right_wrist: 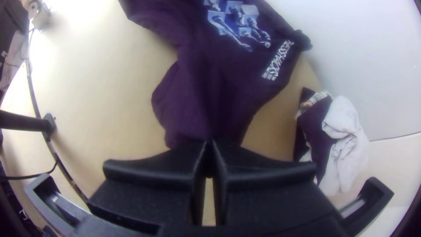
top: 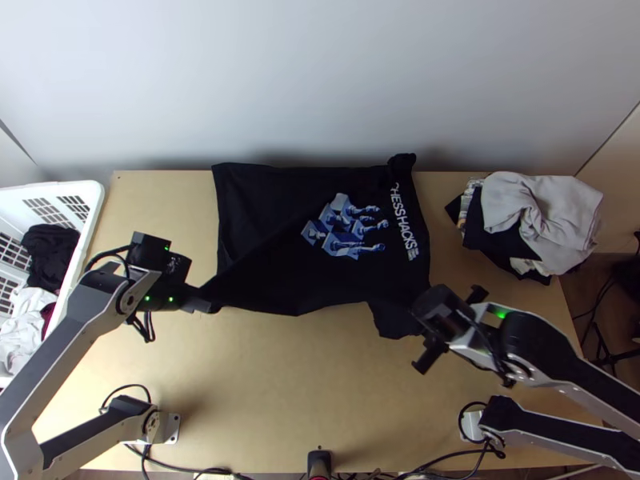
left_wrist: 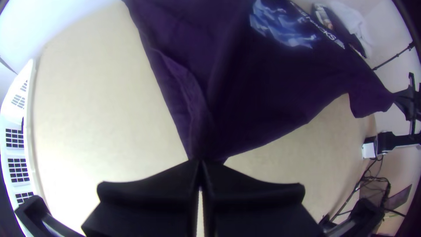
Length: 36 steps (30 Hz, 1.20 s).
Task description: Fold the t-shirt
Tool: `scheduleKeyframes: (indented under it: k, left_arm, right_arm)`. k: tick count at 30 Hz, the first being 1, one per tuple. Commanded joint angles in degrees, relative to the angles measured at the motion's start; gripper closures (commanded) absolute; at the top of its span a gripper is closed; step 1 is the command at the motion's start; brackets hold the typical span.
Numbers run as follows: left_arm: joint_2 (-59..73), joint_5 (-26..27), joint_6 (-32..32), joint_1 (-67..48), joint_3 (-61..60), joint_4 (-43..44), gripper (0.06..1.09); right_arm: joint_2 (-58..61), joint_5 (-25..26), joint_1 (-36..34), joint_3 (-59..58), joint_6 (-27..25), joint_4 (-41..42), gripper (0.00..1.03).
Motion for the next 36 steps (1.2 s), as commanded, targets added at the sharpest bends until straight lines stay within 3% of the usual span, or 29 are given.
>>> scheduleKeyframes:
  k: [1,6,10,18,27,34,36]
  left_arm:
    - [-3.1,0.8,2.3,-1.9,-0.6,-5.9,1.05]
    - [-6.1,1.2,8.2,-1.6,-1.2,-14.6,1.05]
    - [-7.3,2.3,12.0,-1.4,-1.3,-21.7,1.05]
    - [-9.4,3.8,13.7,-6.8,-4.2,-30.4,1.05]
    - [-9.2,4.0,8.6,-18.3,-8.7,-30.1,1.05]
    - [-9.1,4.8,7.8,-20.0,-10.0,-29.4,1.05]
    - [-9.0,5.1,7.4,-20.1,-10.1,-28.9,1.00]
  right_arm:
    - [-2.6,-1.9,2.6,5.9,2.6,-8.5,1.00]
    - [-4.0,-5.0,3.9,6.4,3.6,-11.4,1.00]
    - [-4.4,-11.9,4.7,6.3,5.6,-13.6,1.00]
    - [-4.4,-20.7,6.9,5.6,5.6,-18.2,1.00]
    - [-6.1,-21.8,9.3,-0.7,4.6,-18.9,1.00]
    - [-6.1,-23.2,9.8,-4.5,4.5,-16.5,1.00]
    - [-6.1,-23.3,9.8,-4.9,4.5,-15.8,1.00]
